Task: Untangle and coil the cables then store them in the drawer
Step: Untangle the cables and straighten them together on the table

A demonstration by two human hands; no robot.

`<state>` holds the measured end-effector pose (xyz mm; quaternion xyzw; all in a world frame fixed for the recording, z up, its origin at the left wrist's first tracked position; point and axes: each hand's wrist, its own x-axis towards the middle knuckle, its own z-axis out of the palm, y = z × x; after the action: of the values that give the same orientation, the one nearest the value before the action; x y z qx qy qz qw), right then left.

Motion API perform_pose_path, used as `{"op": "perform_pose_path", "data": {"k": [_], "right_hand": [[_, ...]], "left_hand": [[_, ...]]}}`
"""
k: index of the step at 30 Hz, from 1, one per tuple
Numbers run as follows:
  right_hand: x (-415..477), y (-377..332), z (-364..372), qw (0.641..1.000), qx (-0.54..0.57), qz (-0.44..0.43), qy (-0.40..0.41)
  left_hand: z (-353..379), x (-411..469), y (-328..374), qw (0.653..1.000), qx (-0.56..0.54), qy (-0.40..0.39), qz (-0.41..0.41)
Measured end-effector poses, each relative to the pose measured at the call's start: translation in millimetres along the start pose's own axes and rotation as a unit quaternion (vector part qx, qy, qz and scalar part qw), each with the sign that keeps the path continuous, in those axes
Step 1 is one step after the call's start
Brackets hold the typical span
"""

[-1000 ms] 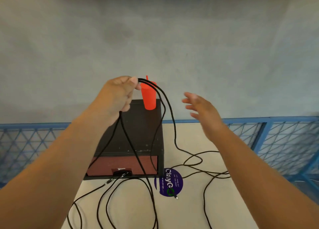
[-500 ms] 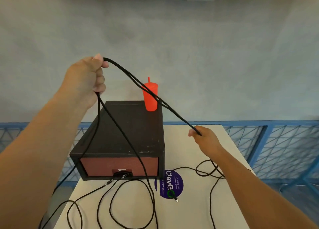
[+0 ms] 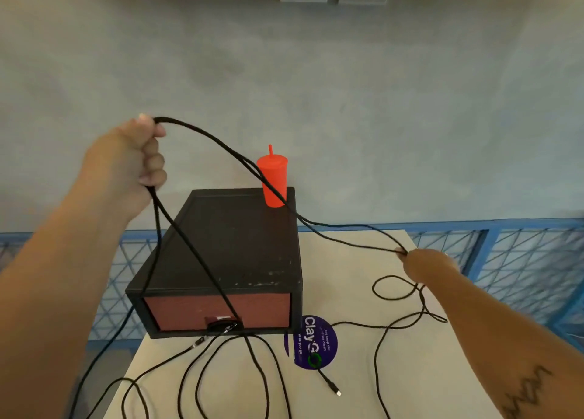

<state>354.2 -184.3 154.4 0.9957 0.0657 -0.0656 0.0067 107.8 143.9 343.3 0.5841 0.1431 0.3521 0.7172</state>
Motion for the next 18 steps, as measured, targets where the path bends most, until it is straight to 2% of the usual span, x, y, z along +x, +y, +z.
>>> {"op": "perform_pose_path", "data": {"k": [2,4,5,7,8,10,11,13,15,18], "right_hand": [[11.0,-9.3,-23.4,0.998,0.055,-0.009,-0.011],[20.6,-21.4,-60.4,0.976,0.219,-0.004,0.006],[25.2,-27.6,-79.5,0.942,0.335,0.015,0.016],[31.0,-37.8,-117.3,0.829,0.552,0.076,0.039],[34.0,-40.9,-134.0,0.792,0.601,0.071,0.088],[28.2,-49.8,-163.6,0.739,0.631,0.007,0.238],[23.5,-54.2,-174.0,0.698,0.652,-0.043,0.292],[12.8,-65.1,-184.8,0.625,0.686,-0.141,0.346],[4.9,-72.7,-185.7,0.601,0.676,-0.206,0.373],[6.8,-75.1,-176.7,0.602,0.658,-0.249,0.378]], "left_hand": [[5.9,-6.5,-8.8,0.999,0.036,-0.024,-0.005],[11.3,-11.4,-16.6,0.997,0.060,-0.040,-0.012],[13.9,-13.7,-20.1,0.996,0.071,-0.045,-0.016],[19.2,-17.9,-25.3,0.994,0.090,-0.056,-0.025],[21.3,-20.2,-27.1,0.993,0.096,-0.064,-0.029],[23.3,-23.3,-30.5,0.991,0.101,-0.080,-0.033],[23.3,-23.7,-32.0,0.991,0.102,-0.085,-0.034],[22.9,-23.5,-34.1,0.990,0.102,-0.091,-0.037],[23.3,-22.9,-36.2,0.990,0.102,-0.095,-0.039],[25.1,-22.9,-39.9,0.989,0.103,-0.097,-0.038]]}}
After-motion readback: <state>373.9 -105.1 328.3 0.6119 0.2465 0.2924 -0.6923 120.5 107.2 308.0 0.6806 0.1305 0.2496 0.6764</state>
